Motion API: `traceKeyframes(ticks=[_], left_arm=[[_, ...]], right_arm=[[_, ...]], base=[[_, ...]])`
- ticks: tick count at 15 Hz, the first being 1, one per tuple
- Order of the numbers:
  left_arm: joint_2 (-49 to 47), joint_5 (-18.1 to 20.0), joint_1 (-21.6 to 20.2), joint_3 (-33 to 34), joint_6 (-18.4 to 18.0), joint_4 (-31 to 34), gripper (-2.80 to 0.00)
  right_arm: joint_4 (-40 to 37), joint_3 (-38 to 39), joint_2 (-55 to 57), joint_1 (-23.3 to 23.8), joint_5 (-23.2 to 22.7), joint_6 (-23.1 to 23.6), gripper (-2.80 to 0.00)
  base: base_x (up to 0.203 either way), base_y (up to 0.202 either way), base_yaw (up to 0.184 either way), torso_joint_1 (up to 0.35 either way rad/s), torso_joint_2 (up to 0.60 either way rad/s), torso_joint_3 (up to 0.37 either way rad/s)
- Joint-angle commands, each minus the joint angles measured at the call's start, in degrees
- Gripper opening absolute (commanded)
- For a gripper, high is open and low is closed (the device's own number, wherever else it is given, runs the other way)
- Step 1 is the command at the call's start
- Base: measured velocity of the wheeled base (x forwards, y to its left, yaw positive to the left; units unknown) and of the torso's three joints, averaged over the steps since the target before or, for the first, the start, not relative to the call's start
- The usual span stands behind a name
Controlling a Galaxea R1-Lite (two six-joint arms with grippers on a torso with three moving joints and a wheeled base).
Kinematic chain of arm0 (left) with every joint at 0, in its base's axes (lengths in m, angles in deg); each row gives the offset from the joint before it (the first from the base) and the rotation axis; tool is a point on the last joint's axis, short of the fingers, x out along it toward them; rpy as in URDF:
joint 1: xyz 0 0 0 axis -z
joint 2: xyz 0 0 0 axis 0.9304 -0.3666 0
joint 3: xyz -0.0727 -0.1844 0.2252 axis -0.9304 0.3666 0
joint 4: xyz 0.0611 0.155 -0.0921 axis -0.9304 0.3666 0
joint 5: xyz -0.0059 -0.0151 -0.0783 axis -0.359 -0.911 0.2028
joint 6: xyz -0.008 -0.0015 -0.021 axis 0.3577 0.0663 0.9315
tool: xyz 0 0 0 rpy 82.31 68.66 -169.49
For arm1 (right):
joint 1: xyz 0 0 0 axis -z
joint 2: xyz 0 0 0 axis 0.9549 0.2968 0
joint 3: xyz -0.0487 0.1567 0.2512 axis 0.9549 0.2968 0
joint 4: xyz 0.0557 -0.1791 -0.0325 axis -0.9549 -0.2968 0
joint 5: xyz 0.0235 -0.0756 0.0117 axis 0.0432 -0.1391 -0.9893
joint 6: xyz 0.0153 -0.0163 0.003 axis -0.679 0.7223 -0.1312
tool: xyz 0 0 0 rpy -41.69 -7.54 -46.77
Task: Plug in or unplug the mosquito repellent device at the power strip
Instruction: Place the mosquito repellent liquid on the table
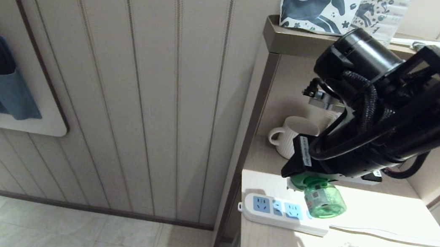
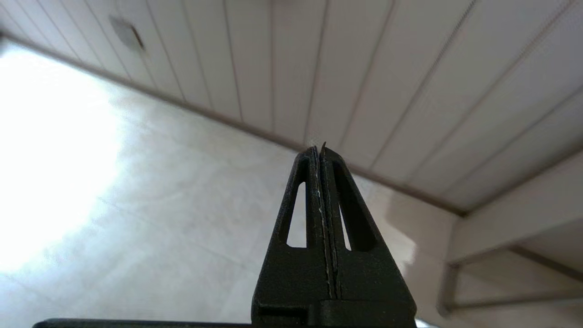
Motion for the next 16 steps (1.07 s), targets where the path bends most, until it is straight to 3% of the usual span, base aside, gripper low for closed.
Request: traceKeyframes(ticks=[1,4,7,10,13,16], left_arm=[[7.1,0.1,-2.6,2.0,-2.7,-0.1,-2.8],[12.5,1.2,-3.7,3.1,-6.0,-0.4,-2.8],[18.2,11.7,-3.7,5.0,-11.4,-0.2,-2.8],[18.3,20.5,-3.7,6.8,-12.7,0.0,-2.8],[18.3,20.7,-3.6,7.0,-13.0,-0.2,-2.8],[18.3,20.7,-3.6,7.0,-13.0,-0.2,-2.8]], right_arm=[[-0.2,-0.1,0.0,-0.1,0.1,-0.1,-2.8],[-0.3,-0.1,-0.2,-0.6,0.1,-0.2,-2.8],[-0.3,-0.1,-0.6,-1.1,0.2,-0.2,-2.8],[-0.4,-0.1,-0.9,-1.1,0.9,-0.1,-2.8],[-1.4,0.0,-2.5,-1.1,1.8,-0.1,-2.8],[-3.0,0.9,-4.6,-1.1,5.8,-0.1,-2.8]], base=[[0.0,0.0,0.0,0.0,0.0,0.0],[0.0,0.0,0.0,0.0,0.0,0.0],[0.0,0.0,0.0,0.0,0.0,0.0],[0.0,0.0,0.0,0.0,0.0,0.0],[0.0,0.0,0.0,0.0,0.0,0.0],[0.0,0.0,0.0,0.0,0.0,0.0]])
